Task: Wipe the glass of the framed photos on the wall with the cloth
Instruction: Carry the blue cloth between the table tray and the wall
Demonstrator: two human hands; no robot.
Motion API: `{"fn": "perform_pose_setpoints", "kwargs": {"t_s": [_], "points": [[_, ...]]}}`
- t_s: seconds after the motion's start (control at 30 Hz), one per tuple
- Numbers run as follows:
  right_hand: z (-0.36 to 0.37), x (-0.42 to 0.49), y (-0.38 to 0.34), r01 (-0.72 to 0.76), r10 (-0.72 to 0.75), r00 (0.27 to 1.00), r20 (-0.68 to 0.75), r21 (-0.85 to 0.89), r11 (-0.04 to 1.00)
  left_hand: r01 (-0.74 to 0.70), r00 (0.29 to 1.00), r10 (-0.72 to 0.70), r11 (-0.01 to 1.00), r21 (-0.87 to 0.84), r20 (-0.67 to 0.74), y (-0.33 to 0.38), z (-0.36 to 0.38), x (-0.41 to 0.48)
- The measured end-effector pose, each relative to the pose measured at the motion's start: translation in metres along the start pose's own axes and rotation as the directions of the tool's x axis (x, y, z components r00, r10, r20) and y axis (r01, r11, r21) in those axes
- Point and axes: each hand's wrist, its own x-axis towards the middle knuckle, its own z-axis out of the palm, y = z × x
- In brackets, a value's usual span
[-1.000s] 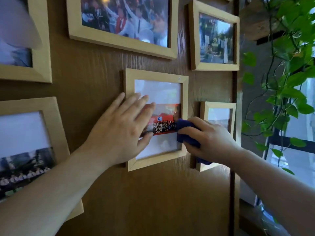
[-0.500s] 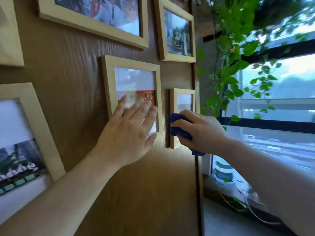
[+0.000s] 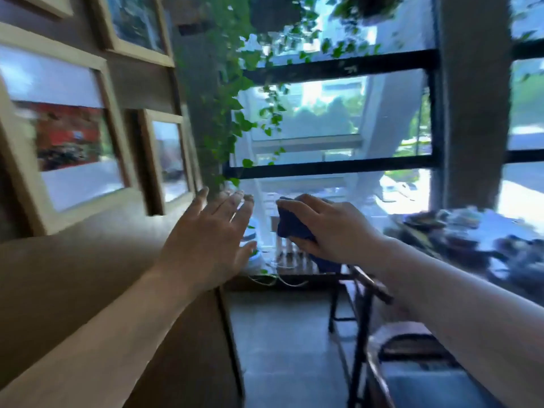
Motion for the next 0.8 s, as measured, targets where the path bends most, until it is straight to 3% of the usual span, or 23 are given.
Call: {"fn": "perform_pose_setpoints", "kwargs": {"t_s": [0.2, 0.37, 0.63, 0.8], "points": [[-0.060, -0.111, 0.029, -0.167, 0.191, 0.974, 0.121, -0.183, 0.969, -0.235, 0.970, 0.226, 0.965, -0.119, -0.086, 0.103, 0.000, 0.033], [-0.119, -0.228, 0.044, -0.301, 0.357, 0.920, 0.164, -0.290, 0.908, -0.446, 0.895, 0.418, 0.860, -0.248, -0.159, 0.216, -0.007, 0.055], [-0.203, -0.430, 0.023, -0.526, 0.637, 0.740, 0.217, -0.403, 0.749, -0.692, 0.720, 0.635, 0.625, -0.360, -0.281, 0.421, -0.033, 0.040], [-0.248, -0.546, -0.009, -0.635, 0.773, 0.580, 0.258, -0.451, 0.627, -0.788, 0.599, 0.737, 0.472, -0.395, -0.313, 0.540, -0.048, 0.009]]}}
